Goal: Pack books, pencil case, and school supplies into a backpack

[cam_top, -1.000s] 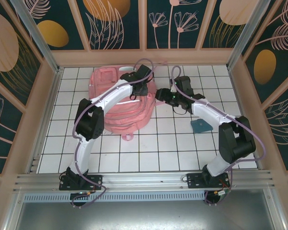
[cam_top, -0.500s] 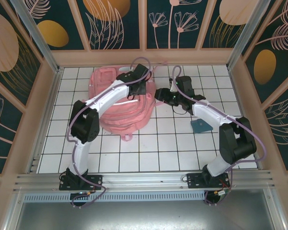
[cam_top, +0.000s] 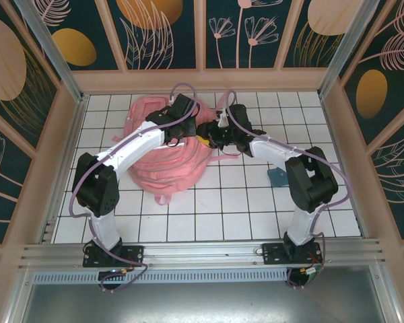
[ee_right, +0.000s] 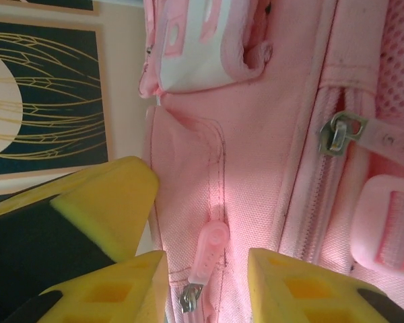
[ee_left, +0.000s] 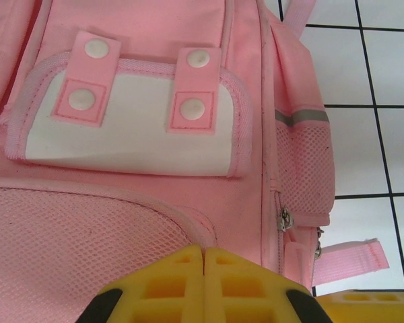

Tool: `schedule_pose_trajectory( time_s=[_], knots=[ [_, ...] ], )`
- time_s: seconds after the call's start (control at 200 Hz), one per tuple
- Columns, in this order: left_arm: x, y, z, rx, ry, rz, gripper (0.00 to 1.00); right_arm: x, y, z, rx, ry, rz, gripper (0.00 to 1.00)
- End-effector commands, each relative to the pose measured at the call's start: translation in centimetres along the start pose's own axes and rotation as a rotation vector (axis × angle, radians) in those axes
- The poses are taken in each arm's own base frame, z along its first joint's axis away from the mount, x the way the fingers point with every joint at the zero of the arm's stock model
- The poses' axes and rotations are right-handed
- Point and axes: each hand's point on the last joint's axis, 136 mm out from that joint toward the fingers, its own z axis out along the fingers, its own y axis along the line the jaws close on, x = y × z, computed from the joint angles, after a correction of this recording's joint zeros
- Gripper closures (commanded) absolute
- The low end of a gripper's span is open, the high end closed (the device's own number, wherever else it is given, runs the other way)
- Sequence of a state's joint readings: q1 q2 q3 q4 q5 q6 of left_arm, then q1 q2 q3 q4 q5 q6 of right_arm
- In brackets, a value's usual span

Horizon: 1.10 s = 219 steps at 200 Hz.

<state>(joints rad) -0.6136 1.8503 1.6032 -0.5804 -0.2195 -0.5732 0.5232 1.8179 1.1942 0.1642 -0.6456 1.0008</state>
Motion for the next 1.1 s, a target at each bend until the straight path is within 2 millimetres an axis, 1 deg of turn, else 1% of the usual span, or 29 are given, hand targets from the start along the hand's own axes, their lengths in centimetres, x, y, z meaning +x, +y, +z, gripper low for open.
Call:
schedule_pose_trajectory(
  time_s=[0.0,0.085,0.135,0.26,0.32,0.475,0.716,0.731,0.751,0.801,0.846,0.911,1.091],
  knots=[
    [-3.2,-2.2,-2.9,0.114,-0.119,-0.049,1.0,0.1,1.4,0.8,-0.058,0.035,0.082,0.68],
    [-3.4,-2.2,-3.1,0.122,-0.131,-0.06,1.0,0.5,0.7,1.4,-0.07,0.056,0.128,0.71],
    [-3.5,-2.3,-3.1,0.129,-0.135,-0.065,1.0,0.7,0.5,1.6,-0.084,0.069,0.144,0.71],
    [-3.4,-2.6,-3.2,0.156,-0.133,-0.075,1.0,1.0,1.2,2.0,-0.14,0.102,0.141,0.64],
    [-3.4,-2.8,-3.2,0.166,-0.131,-0.079,1.0,1.1,1.5,2.1,-0.151,0.112,0.135,0.64],
    [-3.8,-3.1,-3.2,0.192,-0.134,-0.091,1.0,1.8,0.8,2.5,-0.145,0.144,0.162,0.71],
    [-4.0,-3.2,-2.8,0.212,-0.129,-0.105,1.0,2.5,-0.2,2.3,-0.131,0.155,0.187,0.71],
    [-4.0,-3.2,-2.8,0.214,-0.128,-0.107,1.0,3.1,0.0,2.5,-0.13,0.167,0.182,0.71],
    [-4.0,-3.2,-2.8,0.218,-0.127,-0.108,1.0,3.5,0.0,2.7,-0.128,0.175,0.182,0.72],
    [-4.1,-3.2,-2.8,0.223,-0.126,-0.112,1.0,3.6,-0.2,2.8,-0.126,0.182,0.189,0.74],
    [-4.0,-3.2,-2.7,0.226,-0.125,-0.114,1.0,3.9,-0.4,2.9,-0.124,0.191,0.198,0.79],
    [-4.2,-3.2,-2.9,0.231,-0.126,-0.116,1.0,4.1,-0.6,3.1,-0.116,0.195,0.203,0.81],
    [-4.0,-2.9,-2.6,0.228,-0.123,-0.119,1.0,4.9,-1.0,2.4,-0.113,0.197,0.197,0.95]
  ],
)
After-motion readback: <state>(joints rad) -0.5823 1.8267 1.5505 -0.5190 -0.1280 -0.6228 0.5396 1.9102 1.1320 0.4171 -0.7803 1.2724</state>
